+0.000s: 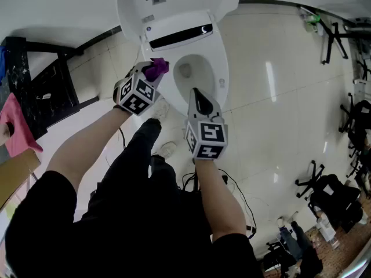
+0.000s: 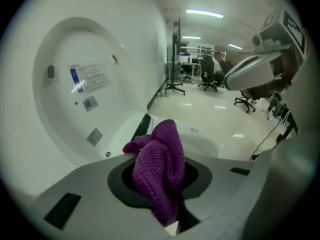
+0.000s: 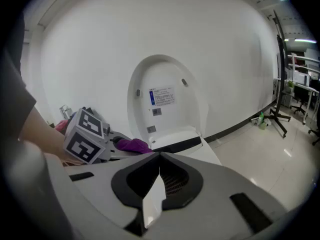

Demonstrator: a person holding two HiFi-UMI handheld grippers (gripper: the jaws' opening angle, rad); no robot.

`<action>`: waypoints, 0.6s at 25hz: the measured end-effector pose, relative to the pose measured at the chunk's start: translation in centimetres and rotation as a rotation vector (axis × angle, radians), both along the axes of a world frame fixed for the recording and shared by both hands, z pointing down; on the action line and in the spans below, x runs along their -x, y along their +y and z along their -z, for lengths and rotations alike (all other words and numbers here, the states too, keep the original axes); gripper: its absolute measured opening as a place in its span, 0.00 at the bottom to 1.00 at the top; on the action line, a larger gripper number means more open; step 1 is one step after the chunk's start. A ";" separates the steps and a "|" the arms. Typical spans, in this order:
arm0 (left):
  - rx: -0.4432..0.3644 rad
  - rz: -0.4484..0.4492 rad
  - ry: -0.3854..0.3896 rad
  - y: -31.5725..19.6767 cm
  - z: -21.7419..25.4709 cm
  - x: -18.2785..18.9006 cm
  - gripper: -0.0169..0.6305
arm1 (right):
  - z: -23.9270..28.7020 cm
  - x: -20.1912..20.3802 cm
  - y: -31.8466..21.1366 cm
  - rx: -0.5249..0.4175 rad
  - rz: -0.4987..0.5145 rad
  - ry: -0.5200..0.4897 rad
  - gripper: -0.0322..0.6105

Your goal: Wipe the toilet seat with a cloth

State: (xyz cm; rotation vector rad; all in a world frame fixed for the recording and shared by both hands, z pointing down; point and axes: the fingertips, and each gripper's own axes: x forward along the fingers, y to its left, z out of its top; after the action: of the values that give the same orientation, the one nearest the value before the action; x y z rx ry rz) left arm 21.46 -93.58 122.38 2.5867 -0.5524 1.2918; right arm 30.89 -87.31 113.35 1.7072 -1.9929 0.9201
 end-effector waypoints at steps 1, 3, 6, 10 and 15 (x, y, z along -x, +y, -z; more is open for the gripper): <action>0.001 -0.007 -0.014 -0.9 -1.6 -0.4 0.16 | -1.1 -0.3 -0.7 0.001 -0.001 0.000 0.08; 0.005 -0.018 -0.041 -2.6 -4.9 -1.3 0.16 | -3.1 -0.9 -2.1 0.005 -0.003 0.000 0.08; 0.018 -0.030 -0.082 -4.2 -9.6 -2.3 0.16 | -6.0 -1.3 -3.3 0.022 -0.004 -0.005 0.08; 0.037 -0.062 -0.157 -4.7 -15.8 -3.0 0.16 | -9.2 -1.6 -3.6 0.058 -0.016 -0.018 0.08; 0.035 -0.102 -0.243 -4.8 -21.1 -3.3 0.16 | -11.4 -2.1 -3.3 0.078 -0.023 -0.028 0.08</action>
State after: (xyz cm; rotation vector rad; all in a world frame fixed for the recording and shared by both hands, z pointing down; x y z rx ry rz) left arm 24.75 -98.39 143.43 2.4747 -0.4365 1.6476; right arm 32.98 -90.58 124.80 1.6863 -1.9321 1.0212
